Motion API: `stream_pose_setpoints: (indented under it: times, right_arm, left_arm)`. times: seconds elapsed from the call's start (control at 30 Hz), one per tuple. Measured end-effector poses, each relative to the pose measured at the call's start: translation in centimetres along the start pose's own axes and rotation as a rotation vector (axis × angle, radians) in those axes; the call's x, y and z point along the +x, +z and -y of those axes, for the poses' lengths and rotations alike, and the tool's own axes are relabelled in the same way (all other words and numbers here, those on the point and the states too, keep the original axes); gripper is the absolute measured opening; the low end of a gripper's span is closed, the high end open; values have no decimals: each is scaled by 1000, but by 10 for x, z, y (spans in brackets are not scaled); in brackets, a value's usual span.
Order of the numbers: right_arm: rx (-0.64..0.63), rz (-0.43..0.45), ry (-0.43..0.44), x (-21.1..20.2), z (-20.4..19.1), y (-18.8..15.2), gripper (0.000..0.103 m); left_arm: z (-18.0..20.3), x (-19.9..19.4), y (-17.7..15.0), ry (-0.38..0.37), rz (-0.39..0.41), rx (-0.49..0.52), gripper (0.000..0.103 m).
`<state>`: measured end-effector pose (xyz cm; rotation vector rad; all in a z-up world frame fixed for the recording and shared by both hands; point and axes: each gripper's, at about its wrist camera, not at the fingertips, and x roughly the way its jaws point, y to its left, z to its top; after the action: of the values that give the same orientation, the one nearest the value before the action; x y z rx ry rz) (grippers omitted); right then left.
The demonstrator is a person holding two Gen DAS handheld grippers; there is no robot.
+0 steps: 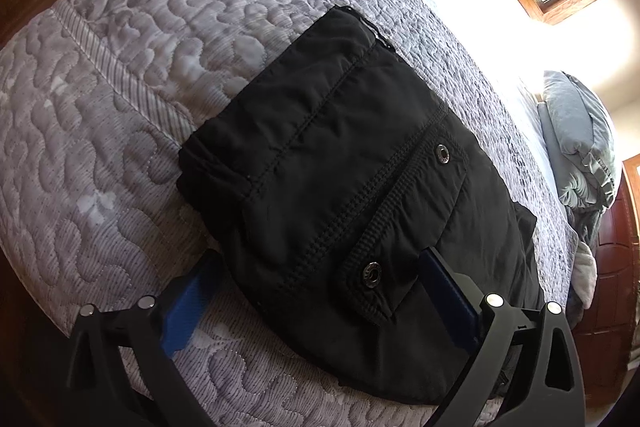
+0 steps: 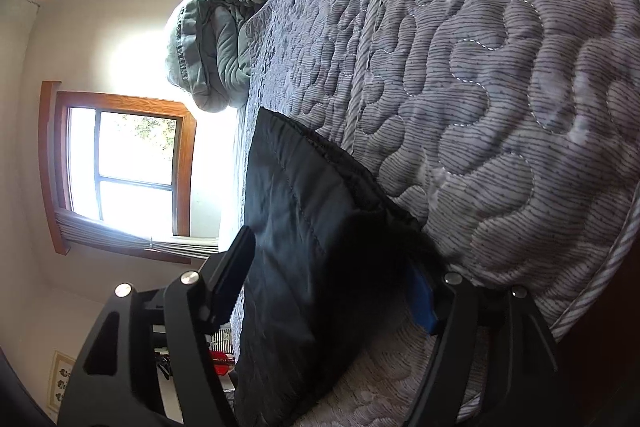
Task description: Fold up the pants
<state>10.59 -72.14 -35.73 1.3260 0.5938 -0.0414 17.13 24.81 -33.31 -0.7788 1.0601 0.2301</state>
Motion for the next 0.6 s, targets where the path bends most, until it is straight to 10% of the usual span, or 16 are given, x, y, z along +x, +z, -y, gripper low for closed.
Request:
stream_pose_setpoints:
  times: [0.03, 0.1, 0.6]
  right_arm:
    - [-4, 0, -6, 2, -2, 0, 68]
    - [-22, -26, -2, 6, -8, 0, 34]
    - [-141, -49, -97, 3, -60, 4, 19]
  left_arm:
    - [1, 0, 0, -2, 3, -4, 99]
    - [3, 3, 1, -3, 4, -13, 99]
    - [6, 3, 7, -6, -16, -7, 99]
